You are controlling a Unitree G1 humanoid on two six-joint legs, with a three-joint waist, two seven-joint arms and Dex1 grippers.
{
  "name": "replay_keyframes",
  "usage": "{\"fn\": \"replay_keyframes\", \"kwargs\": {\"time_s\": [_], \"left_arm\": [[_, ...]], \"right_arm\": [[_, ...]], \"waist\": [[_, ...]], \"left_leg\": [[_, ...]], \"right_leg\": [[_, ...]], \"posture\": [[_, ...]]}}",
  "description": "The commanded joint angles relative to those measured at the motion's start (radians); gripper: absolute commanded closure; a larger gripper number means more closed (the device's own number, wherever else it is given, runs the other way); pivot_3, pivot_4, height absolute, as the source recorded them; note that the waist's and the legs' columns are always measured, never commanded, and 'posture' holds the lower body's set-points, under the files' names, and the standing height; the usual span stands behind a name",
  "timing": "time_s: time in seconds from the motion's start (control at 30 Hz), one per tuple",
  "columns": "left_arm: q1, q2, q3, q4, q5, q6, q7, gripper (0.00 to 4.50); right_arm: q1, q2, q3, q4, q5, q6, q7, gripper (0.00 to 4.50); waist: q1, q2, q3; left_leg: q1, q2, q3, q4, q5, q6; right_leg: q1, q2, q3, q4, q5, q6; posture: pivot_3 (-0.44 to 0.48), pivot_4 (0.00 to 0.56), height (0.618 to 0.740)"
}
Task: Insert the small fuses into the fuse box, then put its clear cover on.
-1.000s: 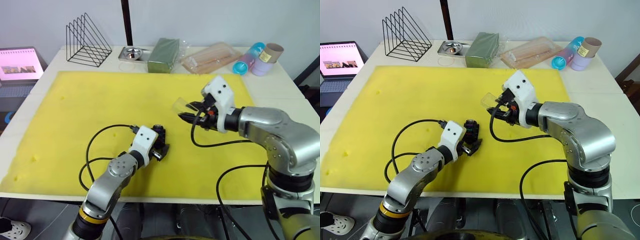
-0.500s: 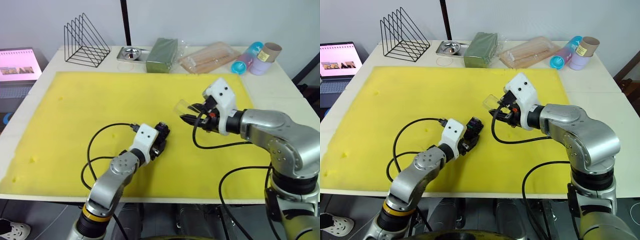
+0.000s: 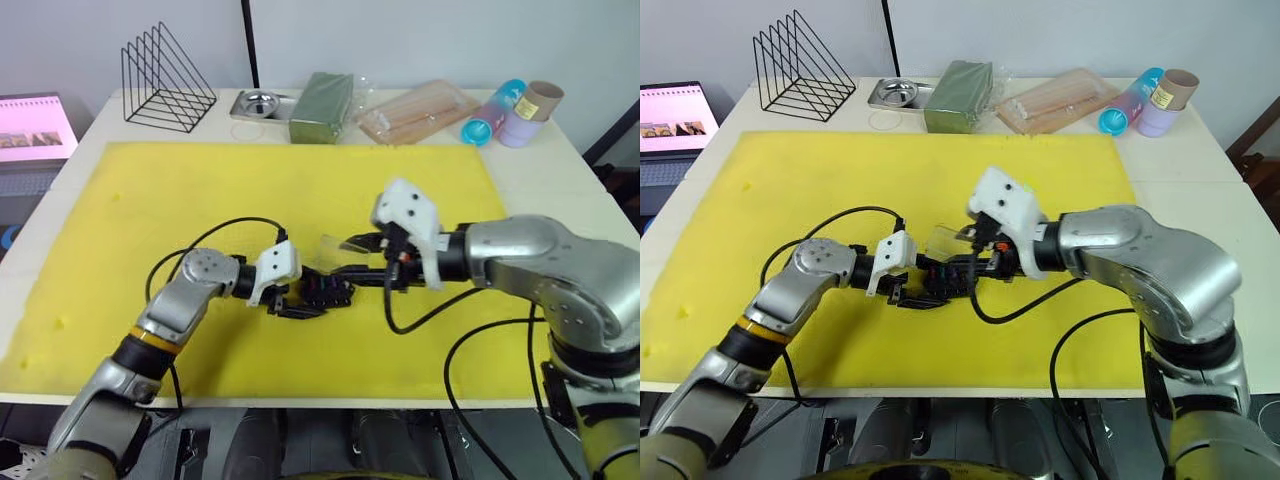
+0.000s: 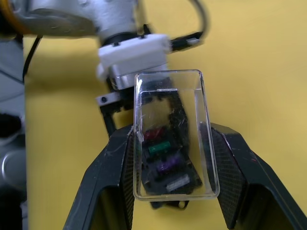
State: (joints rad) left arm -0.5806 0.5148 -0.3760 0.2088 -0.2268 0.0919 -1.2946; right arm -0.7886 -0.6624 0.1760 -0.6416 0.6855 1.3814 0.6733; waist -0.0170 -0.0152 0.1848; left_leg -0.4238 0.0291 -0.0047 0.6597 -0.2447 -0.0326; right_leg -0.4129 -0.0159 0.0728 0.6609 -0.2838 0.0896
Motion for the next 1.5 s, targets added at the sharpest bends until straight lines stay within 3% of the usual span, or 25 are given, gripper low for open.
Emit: {"fn": "replay_keyframes", "kwargs": {"time_s": [0.03, 0.33, 1.47, 1.5], "left_arm": [[-0.060, -0.032, 0.002, 0.120, 0.021, -0.111, -0.071, 1.65], [-0.101, -0.075, 0.015, 0.222, 0.053, -0.197, -0.103, 1.65], [-0.101, -0.098, 0.035, 0.233, 0.080, -0.208, -0.076, 1.65], [-0.101, -0.097, 0.035, 0.233, 0.081, -0.208, -0.076, 1.65]], "right_arm": [[-0.050, -0.047, 0.089, 0.021, -0.026, -0.017, 0.023, 2.70], [-0.064, -0.067, 0.180, 0.083, -0.051, -0.075, 0.069, 2.70], [0.045, -0.083, 0.269, 0.183, -0.197, -0.237, 0.157, 2.70], [0.046, -0.082, 0.267, 0.182, -0.199, -0.240, 0.160, 2.35]], "waist": [[0.004, 0.000, 0.000], [0.003, 0.000, 0.000], [0.005, 0.000, 0.000], [0.005, 0.000, 0.000]], "left_leg": [[-0.002, 0.000, 0.000, 0.001, 0.000, 0.000], [-0.004, 0.000, -0.001, 0.002, 0.000, 0.000], [-0.003, 0.000, -0.001, 0.003, 0.000, 0.000], [-0.003, 0.000, -0.001, 0.003, 0.000, 0.000]], "right_leg": [[-0.001, 0.000, 0.000, 0.000, 0.001, 0.001], [-0.003, 0.000, -0.001, 0.002, 0.002, 0.003], [-0.001, 0.000, -0.001, 0.003, 0.002, 0.004], [-0.001, 0.000, -0.001, 0.003, 0.002, 0.004]], "posture": [[0.000, 0.150, 0.740], [0.000, 0.150, 0.740], [0.000, 0.150, 0.740], [0.000, 0.150, 0.740]]}}
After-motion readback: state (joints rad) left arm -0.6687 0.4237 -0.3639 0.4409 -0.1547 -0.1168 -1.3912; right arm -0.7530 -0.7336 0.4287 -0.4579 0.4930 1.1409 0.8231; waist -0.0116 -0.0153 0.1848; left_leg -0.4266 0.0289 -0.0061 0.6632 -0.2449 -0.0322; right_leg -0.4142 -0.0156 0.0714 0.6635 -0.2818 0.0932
